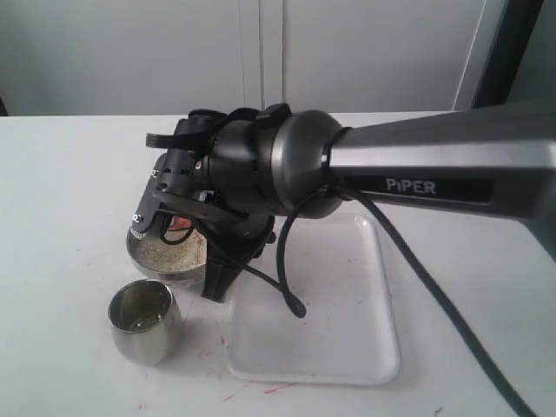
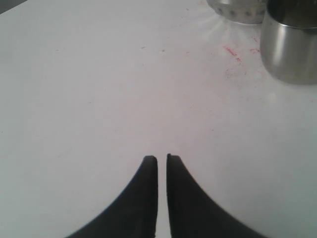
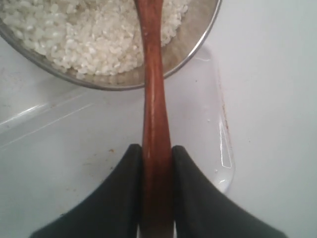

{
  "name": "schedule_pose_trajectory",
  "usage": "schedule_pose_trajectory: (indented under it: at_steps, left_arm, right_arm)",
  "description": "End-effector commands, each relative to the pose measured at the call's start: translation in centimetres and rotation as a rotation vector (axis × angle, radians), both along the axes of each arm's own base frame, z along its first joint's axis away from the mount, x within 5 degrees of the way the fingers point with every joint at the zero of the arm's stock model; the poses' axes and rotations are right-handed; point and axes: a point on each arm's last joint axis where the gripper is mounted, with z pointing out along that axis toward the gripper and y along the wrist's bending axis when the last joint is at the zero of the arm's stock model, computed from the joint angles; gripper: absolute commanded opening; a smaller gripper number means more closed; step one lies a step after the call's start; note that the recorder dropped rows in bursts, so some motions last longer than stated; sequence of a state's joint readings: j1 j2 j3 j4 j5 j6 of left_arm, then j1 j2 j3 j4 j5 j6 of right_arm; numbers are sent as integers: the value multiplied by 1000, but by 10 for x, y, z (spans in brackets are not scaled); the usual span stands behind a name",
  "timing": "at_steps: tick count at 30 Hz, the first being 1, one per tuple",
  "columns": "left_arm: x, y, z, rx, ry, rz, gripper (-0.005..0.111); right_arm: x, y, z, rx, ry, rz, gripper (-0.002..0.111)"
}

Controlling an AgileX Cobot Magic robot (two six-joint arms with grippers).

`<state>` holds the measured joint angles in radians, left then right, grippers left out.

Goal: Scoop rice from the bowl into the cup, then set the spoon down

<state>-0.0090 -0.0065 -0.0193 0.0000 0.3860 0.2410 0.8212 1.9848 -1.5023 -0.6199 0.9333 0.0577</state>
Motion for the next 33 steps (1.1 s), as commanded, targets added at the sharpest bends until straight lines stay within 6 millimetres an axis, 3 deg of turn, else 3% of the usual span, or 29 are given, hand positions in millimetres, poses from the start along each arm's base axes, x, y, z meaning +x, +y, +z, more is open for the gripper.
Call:
schedule_pose_trajectory:
  at_steps: [1,9,14,18,26,33]
  left_arm:
    - [-1,0,-8,-10,64,-3,14]
    - [-1,0,-8,-10,64,-3,14]
    - [-1,0,-8,-10,64,-3,14]
    - [-1,0,-8,-10,64,-3,14]
    - [-1,0,-8,-10,64,-3,14]
    - [-1,0,-8,-10,64,-3,14]
  right_arm:
    - [-3,-3,14,50,-1,-7,0]
    - [-14,-11,21,54,45,-16,0]
    - [-23,-23,22,-39,87,33,0]
    - [-29,-28,33,-45,84,52,0]
    - [-44,-25,54,86,131,136,0]
    - [-59,-22,56,9,200,246,0]
